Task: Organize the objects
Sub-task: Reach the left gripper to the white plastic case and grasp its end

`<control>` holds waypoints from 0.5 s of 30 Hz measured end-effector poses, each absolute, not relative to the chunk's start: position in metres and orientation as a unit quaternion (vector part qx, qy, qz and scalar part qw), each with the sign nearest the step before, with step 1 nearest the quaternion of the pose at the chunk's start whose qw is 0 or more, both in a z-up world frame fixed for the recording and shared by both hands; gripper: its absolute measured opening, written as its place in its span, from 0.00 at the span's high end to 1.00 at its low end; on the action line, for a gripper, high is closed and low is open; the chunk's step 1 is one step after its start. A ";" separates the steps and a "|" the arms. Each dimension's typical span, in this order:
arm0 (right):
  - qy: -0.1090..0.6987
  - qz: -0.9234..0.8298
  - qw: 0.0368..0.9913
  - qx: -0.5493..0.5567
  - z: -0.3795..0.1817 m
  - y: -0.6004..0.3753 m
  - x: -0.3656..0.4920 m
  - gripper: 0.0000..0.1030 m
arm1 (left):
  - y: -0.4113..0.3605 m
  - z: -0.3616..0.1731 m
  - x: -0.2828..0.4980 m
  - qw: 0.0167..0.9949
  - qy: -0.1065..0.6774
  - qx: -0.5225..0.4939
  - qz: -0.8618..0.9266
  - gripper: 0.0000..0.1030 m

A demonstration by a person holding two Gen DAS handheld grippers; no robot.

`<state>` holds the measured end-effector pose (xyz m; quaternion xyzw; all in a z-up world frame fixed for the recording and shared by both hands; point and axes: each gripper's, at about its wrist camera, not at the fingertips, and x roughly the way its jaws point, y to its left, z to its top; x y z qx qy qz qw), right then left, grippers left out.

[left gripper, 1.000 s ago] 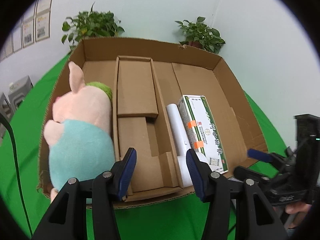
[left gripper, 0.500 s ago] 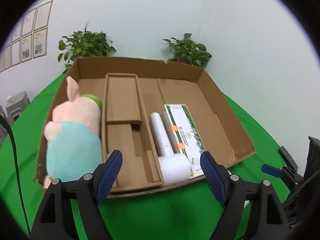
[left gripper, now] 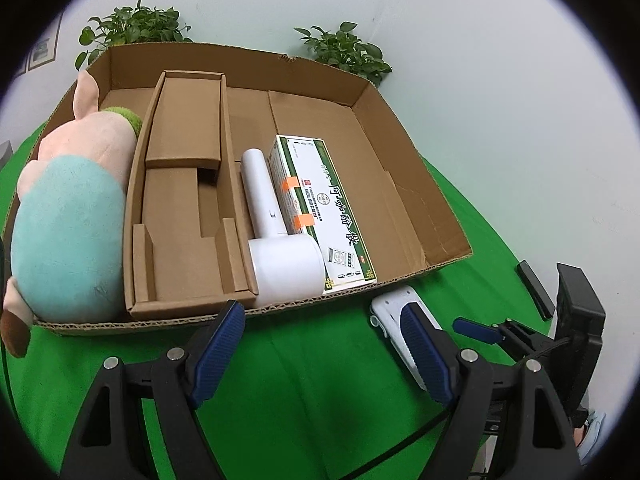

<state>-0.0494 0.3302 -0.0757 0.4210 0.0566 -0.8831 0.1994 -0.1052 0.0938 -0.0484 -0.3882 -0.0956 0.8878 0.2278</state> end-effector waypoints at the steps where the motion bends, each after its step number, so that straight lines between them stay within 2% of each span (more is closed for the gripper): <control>1: 0.059 -0.882 0.198 0.423 -0.076 0.329 -0.048 0.36 | 0.094 -0.049 -0.104 0.231 -0.098 -0.388 0.887 0.22; 4: 0.064 -0.881 0.200 0.424 -0.075 0.325 -0.041 0.42 | 0.092 -0.047 -0.102 0.237 -0.102 -0.386 0.886 0.23; 5: 0.074 -0.882 0.199 0.420 -0.073 0.323 -0.036 0.46 | 0.092 -0.046 -0.100 0.239 -0.102 -0.385 0.886 0.23; 6: 0.078 -0.881 0.201 0.420 -0.071 0.322 -0.032 0.55 | 0.092 -0.046 -0.097 0.241 -0.103 -0.384 0.886 0.23; 8: 0.063 -0.873 0.221 0.431 -0.068 0.324 -0.023 0.61 | 0.090 -0.044 -0.092 0.247 -0.105 -0.381 0.884 0.23; 10: 0.059 -0.870 0.228 0.434 -0.067 0.323 -0.014 0.60 | 0.089 -0.045 -0.091 0.254 -0.103 -0.383 0.882 0.23; 11: 0.059 -0.870 0.230 0.433 -0.067 0.323 -0.010 0.55 | 0.090 -0.046 -0.091 0.258 -0.100 -0.386 0.880 0.23; 12: 0.056 -0.871 0.229 0.431 -0.067 0.324 -0.007 0.38 | 0.091 -0.046 -0.091 0.260 -0.098 -0.387 0.879 0.23; 13: 0.051 -0.873 0.226 0.428 -0.067 0.325 -0.005 0.26 | 0.093 -0.046 -0.091 0.262 -0.097 -0.389 0.878 0.23; 14: 0.035 -0.877 0.224 0.423 -0.066 0.328 -0.005 0.06 | 0.095 -0.047 -0.093 0.267 -0.100 -0.392 0.875 0.23; 15: 0.022 -0.879 0.224 0.420 -0.065 0.330 -0.006 0.01 | 0.097 -0.048 -0.096 0.275 -0.107 -0.397 0.869 0.23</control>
